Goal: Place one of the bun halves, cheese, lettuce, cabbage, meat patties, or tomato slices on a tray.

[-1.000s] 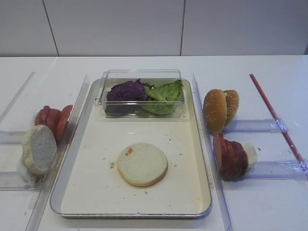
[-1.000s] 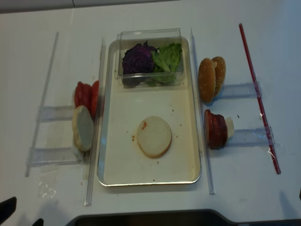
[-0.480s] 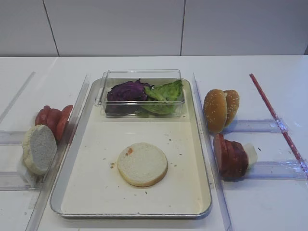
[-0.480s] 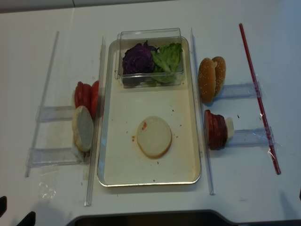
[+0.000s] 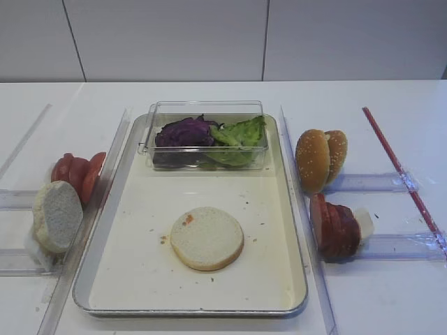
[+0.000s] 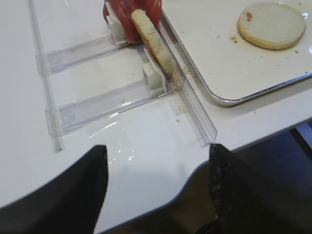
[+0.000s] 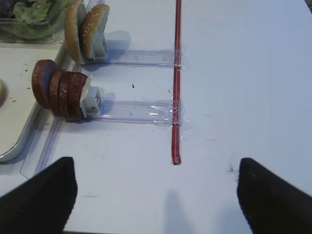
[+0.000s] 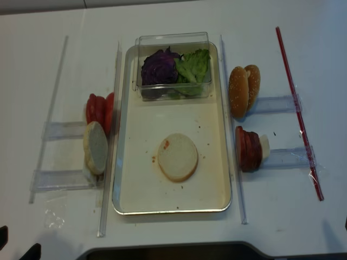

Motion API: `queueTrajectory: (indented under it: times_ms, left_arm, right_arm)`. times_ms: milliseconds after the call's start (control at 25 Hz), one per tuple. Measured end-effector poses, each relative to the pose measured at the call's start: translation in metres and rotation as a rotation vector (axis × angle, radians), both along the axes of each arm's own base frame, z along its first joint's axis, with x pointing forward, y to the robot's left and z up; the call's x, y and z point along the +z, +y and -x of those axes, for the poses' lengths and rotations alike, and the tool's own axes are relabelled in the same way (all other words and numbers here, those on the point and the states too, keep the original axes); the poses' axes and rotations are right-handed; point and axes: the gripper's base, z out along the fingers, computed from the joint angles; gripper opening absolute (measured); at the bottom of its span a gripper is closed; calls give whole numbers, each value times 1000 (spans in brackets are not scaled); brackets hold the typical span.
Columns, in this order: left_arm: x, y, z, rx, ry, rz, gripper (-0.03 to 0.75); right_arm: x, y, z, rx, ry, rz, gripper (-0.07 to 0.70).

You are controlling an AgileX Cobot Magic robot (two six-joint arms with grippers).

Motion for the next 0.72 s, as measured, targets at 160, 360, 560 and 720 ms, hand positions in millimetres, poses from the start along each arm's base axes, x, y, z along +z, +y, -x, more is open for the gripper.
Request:
queueTrajectory:
  times_ms: [160, 360, 560, 720]
  left_arm:
    - [0, 0, 0, 58, 0, -1, 450]
    - [0, 0, 0, 100, 0, -1, 450]
    - [0, 0, 0, 155, 0, -1, 450]
    - [0, 0, 0, 167, 0, -1, 450]
  right_arm:
    - [0, 0, 0, 0, 0, 0, 687]
    - [0, 0, 0, 0, 0, 0, 687]
    - [0, 0, 0, 0, 0, 0, 687]
    - [0, 0, 0, 0, 0, 0, 687]
